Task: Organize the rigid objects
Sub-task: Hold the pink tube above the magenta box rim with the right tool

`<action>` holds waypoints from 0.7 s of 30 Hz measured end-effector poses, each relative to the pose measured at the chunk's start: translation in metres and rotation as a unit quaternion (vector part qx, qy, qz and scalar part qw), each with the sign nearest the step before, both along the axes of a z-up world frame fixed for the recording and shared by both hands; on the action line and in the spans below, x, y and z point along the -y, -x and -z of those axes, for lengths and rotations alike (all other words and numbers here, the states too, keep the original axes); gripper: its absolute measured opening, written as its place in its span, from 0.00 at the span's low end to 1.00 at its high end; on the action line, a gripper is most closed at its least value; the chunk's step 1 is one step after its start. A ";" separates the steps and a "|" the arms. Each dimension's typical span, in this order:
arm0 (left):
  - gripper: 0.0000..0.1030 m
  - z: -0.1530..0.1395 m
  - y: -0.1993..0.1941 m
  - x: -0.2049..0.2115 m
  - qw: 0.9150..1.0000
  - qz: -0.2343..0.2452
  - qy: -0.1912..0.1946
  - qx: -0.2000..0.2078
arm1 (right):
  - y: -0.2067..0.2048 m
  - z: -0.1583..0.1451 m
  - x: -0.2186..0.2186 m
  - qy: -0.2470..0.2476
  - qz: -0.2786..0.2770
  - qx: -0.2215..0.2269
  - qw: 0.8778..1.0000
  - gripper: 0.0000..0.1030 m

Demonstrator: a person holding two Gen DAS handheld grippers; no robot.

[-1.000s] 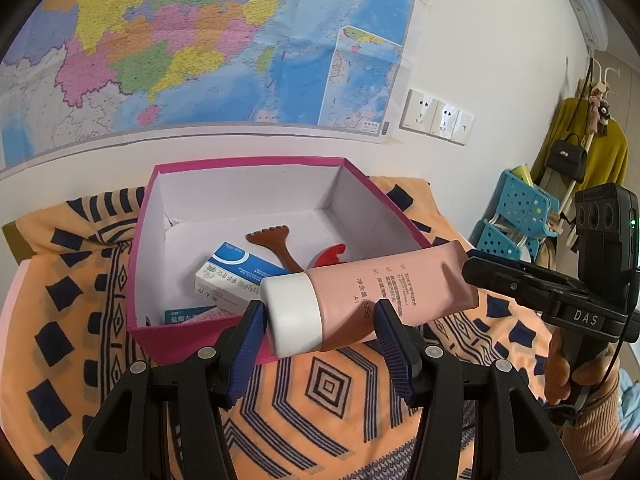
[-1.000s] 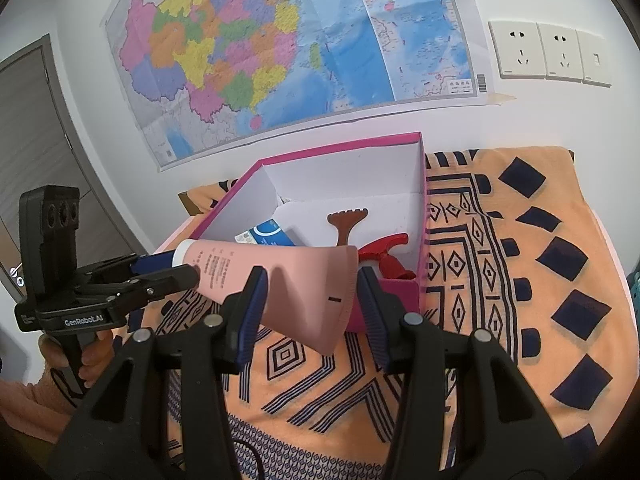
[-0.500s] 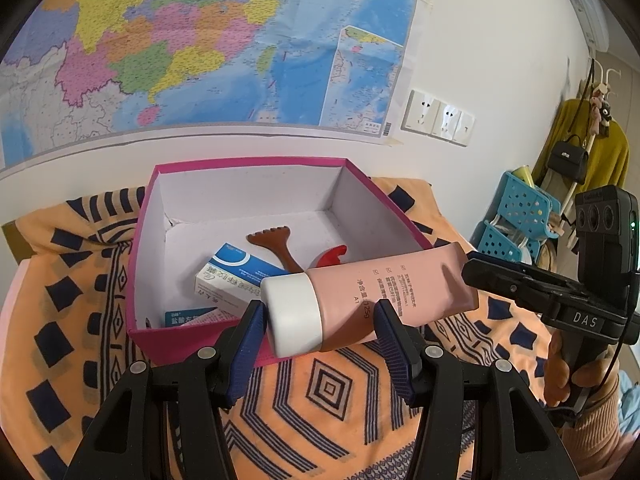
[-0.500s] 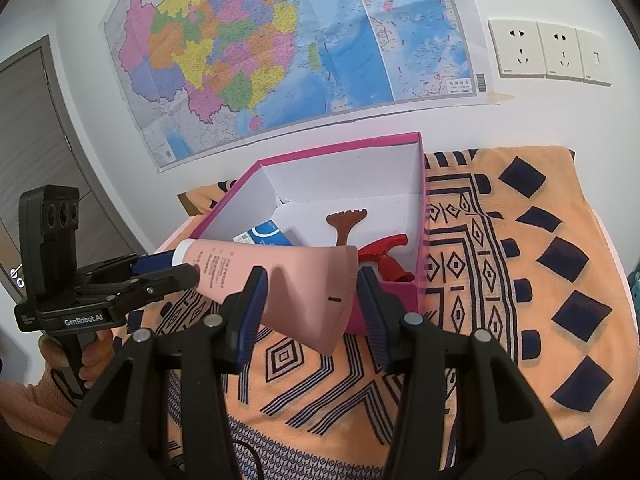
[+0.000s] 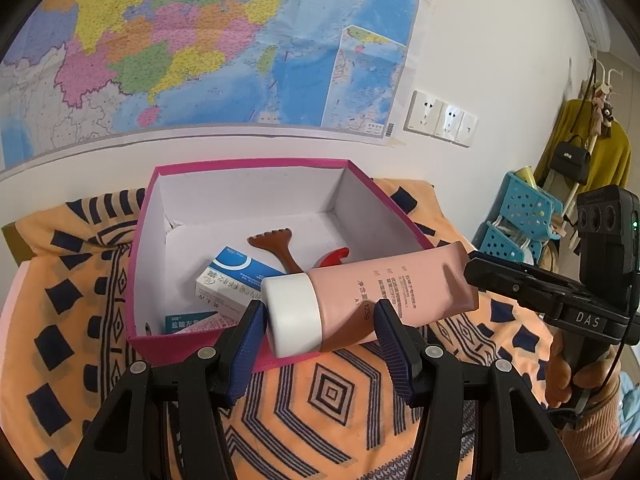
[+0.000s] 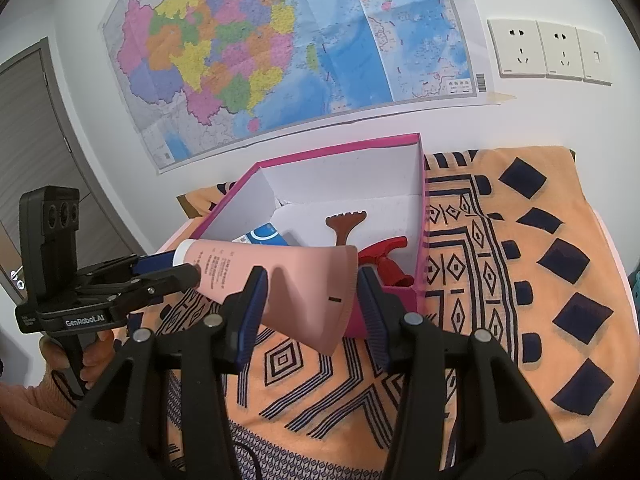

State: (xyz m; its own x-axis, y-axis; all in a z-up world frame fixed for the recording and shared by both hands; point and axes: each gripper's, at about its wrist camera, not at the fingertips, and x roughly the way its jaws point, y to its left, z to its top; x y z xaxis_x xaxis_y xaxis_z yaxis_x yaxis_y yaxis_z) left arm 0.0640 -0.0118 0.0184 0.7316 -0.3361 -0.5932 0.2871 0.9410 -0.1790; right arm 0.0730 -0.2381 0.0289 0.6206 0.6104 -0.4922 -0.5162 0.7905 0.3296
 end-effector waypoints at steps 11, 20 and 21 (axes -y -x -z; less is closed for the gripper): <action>0.54 0.000 -0.007 0.000 1.000 -0.006 -0.002 0.002 | -0.007 -0.002 -0.003 -0.004 0.001 0.001 1.000 0.48; 0.54 0.000 -0.009 0.000 1.000 -0.004 -0.003 0.003 | -0.009 -0.003 -0.002 -0.004 0.003 0.001 1.000 0.48; 0.54 0.000 -0.009 0.000 1.000 -0.005 -0.003 0.003 | -0.011 -0.004 -0.003 -0.004 0.004 0.002 1.000 0.48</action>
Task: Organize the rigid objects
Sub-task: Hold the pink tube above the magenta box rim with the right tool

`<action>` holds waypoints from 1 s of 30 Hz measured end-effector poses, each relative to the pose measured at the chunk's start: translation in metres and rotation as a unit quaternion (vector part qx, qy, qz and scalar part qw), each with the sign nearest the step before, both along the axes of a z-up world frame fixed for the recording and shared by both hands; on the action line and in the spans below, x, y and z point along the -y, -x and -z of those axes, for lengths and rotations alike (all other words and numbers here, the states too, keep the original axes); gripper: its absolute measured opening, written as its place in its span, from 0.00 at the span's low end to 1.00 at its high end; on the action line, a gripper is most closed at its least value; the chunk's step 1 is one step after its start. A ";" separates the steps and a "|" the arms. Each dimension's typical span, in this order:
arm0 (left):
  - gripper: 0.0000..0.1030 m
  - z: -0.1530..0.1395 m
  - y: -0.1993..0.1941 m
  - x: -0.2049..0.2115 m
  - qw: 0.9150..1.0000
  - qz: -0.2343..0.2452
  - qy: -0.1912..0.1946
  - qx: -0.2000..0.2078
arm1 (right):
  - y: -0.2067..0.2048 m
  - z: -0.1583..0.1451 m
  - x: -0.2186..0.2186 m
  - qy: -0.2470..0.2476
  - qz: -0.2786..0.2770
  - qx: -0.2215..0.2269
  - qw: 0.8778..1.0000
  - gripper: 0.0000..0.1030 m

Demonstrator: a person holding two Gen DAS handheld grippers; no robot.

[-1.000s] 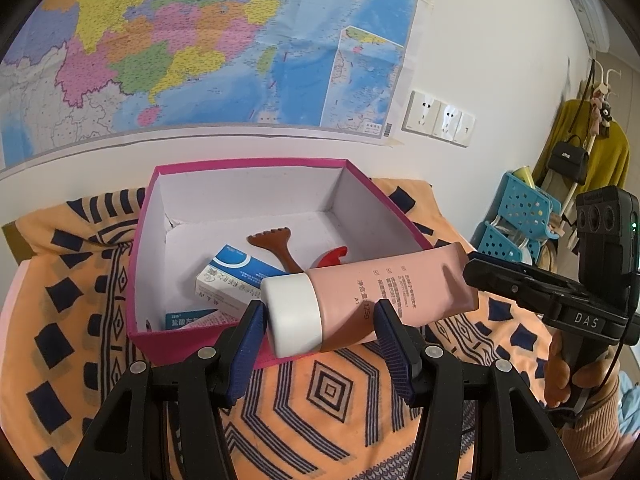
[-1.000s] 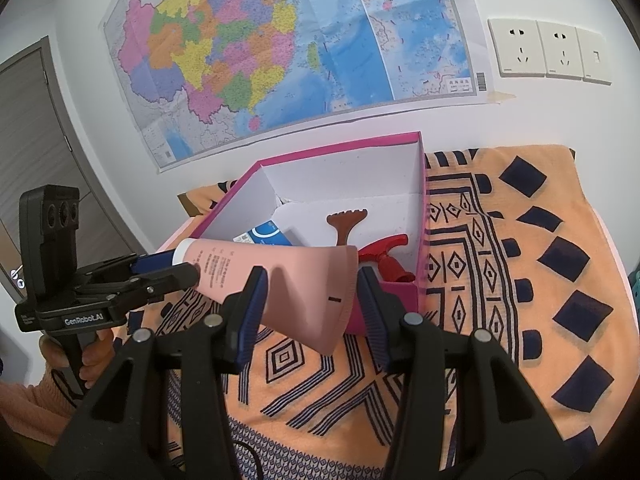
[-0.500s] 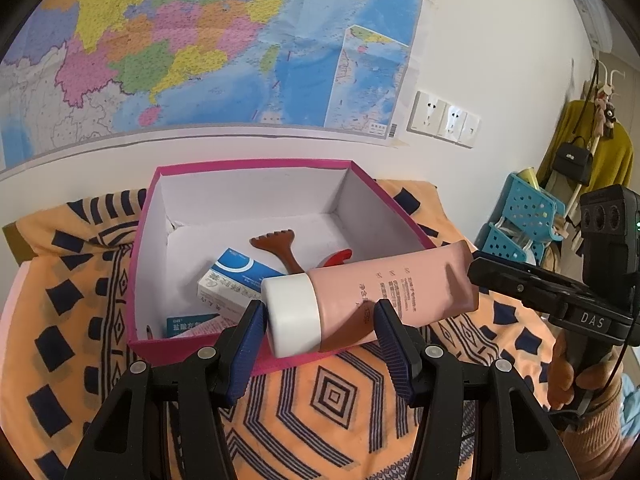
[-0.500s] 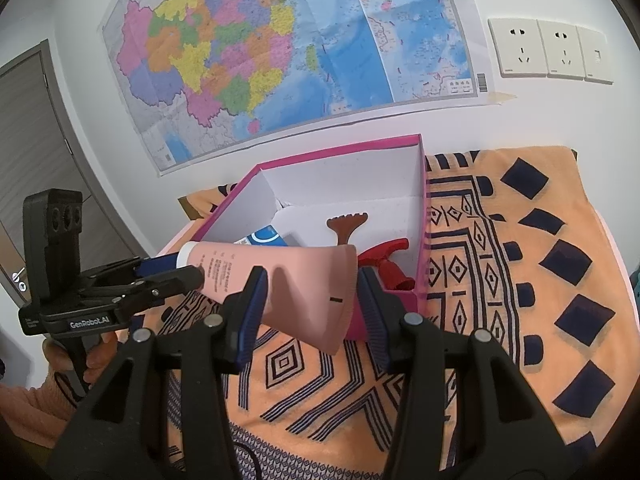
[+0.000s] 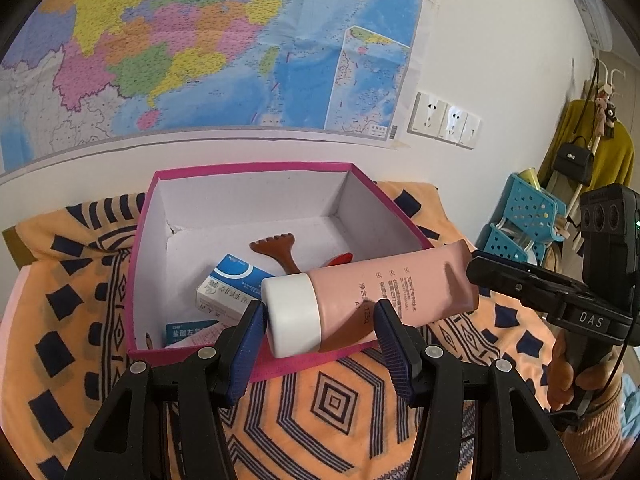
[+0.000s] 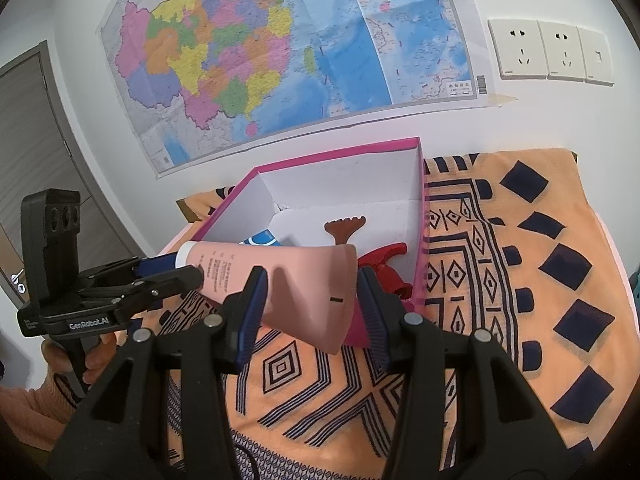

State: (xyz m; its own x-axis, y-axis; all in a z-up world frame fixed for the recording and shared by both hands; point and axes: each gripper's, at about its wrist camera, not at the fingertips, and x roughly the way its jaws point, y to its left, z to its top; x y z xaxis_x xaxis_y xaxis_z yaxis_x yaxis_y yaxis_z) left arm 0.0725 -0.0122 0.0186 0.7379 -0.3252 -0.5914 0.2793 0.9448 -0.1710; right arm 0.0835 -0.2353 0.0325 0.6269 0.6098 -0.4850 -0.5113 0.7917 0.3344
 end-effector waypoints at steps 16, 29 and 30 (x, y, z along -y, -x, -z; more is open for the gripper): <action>0.54 0.000 -0.006 0.003 1.000 -0.001 -0.002 0.002 | -0.003 0.001 0.002 0.000 0.006 0.001 1.000 0.48; 0.54 0.000 -0.014 0.003 1.000 -0.006 -0.006 0.000 | -0.014 0.003 -0.001 0.001 0.010 -0.004 1.000 0.48; 0.54 0.000 -0.015 0.003 1.000 -0.006 -0.006 -0.001 | -0.013 0.003 -0.001 0.002 0.011 -0.004 1.000 0.48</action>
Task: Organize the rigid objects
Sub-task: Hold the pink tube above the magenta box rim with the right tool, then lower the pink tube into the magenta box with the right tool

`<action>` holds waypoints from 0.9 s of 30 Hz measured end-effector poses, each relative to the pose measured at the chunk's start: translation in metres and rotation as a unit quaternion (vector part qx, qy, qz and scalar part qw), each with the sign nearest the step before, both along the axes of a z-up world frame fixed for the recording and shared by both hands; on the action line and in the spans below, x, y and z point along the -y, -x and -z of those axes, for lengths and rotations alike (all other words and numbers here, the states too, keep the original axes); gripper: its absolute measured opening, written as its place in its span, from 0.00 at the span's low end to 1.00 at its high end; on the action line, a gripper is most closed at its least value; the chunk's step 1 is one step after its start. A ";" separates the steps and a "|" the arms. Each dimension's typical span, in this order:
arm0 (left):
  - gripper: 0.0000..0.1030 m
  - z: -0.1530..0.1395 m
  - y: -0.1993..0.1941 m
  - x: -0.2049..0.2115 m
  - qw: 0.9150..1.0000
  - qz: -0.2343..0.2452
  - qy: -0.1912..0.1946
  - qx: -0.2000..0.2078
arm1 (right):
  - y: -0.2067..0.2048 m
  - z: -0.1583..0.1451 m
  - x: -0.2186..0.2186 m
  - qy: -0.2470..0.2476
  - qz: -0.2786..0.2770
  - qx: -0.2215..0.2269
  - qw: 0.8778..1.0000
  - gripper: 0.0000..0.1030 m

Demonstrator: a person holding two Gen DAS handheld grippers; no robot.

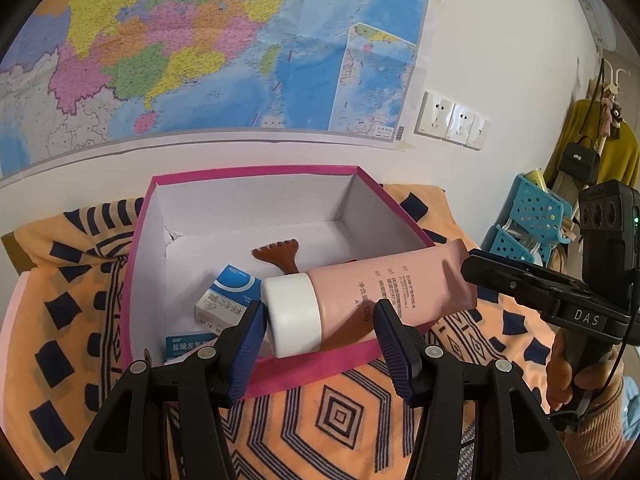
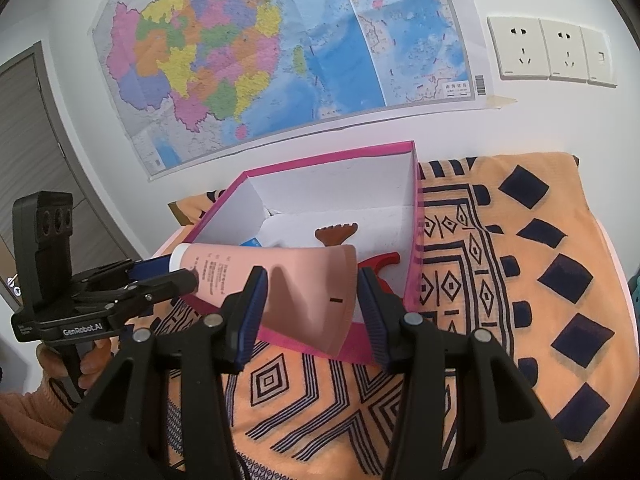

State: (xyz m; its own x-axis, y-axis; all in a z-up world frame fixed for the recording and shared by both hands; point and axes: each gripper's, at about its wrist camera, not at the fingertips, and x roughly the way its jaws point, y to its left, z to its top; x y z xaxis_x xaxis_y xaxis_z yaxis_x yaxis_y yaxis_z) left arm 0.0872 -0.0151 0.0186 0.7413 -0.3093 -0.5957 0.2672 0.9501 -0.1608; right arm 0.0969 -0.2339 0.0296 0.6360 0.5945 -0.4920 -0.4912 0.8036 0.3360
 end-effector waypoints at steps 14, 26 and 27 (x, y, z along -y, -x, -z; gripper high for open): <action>0.54 0.001 -0.006 0.001 1.000 -0.003 -0.001 -0.004 | -0.008 0.002 -0.003 0.005 0.004 -0.007 1.000 0.48; 0.54 0.004 -0.015 -0.001 1.000 -0.008 -0.002 -0.008 | -0.019 0.005 -0.005 0.008 0.007 -0.013 1.000 0.48; 0.54 0.004 -0.016 -0.001 1.000 -0.009 -0.002 -0.009 | -0.019 0.005 -0.006 0.009 0.007 -0.013 1.000 0.48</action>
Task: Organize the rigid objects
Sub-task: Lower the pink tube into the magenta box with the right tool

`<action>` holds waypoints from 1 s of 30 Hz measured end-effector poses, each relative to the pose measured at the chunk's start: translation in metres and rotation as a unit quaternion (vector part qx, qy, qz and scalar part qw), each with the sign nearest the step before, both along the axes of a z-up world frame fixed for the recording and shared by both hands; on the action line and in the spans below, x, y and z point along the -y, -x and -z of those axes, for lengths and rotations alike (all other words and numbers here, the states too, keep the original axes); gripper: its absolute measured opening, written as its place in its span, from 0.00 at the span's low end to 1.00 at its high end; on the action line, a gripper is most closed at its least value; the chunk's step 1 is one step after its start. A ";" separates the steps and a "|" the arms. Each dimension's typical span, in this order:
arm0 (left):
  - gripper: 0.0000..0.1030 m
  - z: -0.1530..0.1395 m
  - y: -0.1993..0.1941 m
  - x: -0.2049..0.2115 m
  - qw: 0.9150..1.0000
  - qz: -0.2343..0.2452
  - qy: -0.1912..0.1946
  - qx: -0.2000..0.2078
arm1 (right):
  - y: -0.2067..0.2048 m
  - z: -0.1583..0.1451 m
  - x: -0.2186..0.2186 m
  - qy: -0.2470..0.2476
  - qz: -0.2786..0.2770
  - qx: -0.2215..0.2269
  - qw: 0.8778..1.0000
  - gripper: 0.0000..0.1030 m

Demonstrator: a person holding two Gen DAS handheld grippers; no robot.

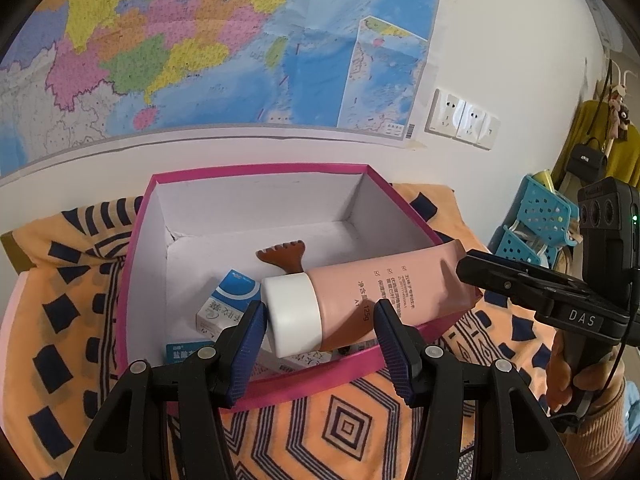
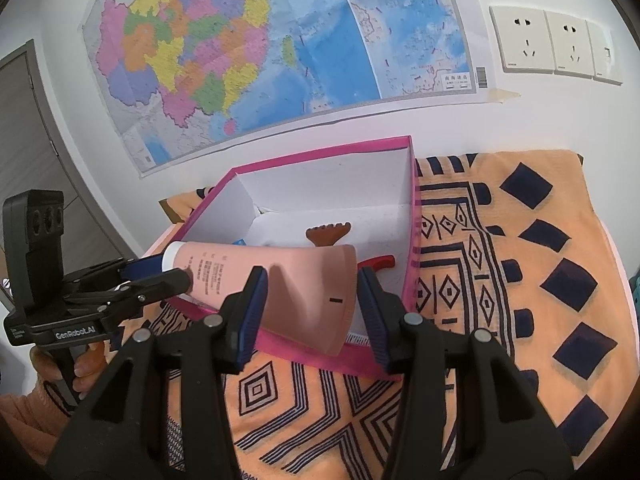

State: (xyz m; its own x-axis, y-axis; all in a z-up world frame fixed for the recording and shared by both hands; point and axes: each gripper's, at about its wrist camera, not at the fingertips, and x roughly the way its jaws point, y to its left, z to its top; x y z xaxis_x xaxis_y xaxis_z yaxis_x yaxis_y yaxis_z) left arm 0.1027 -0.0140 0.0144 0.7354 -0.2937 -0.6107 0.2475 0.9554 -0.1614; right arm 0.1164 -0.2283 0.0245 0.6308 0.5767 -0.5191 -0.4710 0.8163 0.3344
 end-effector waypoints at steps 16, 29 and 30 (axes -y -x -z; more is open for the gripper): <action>0.54 0.004 -0.008 -0.001 1.000 -0.001 0.002 -0.006 | -0.010 0.006 -0.003 0.005 0.003 -0.010 1.000 0.48; 0.54 0.008 -0.018 0.000 1.000 -0.005 -0.001 -0.012 | -0.019 0.012 -0.005 0.009 0.008 -0.020 1.000 0.48; 0.54 0.009 -0.019 0.000 1.000 -0.006 -0.002 -0.014 | -0.020 0.013 -0.006 0.011 0.008 -0.021 1.000 0.48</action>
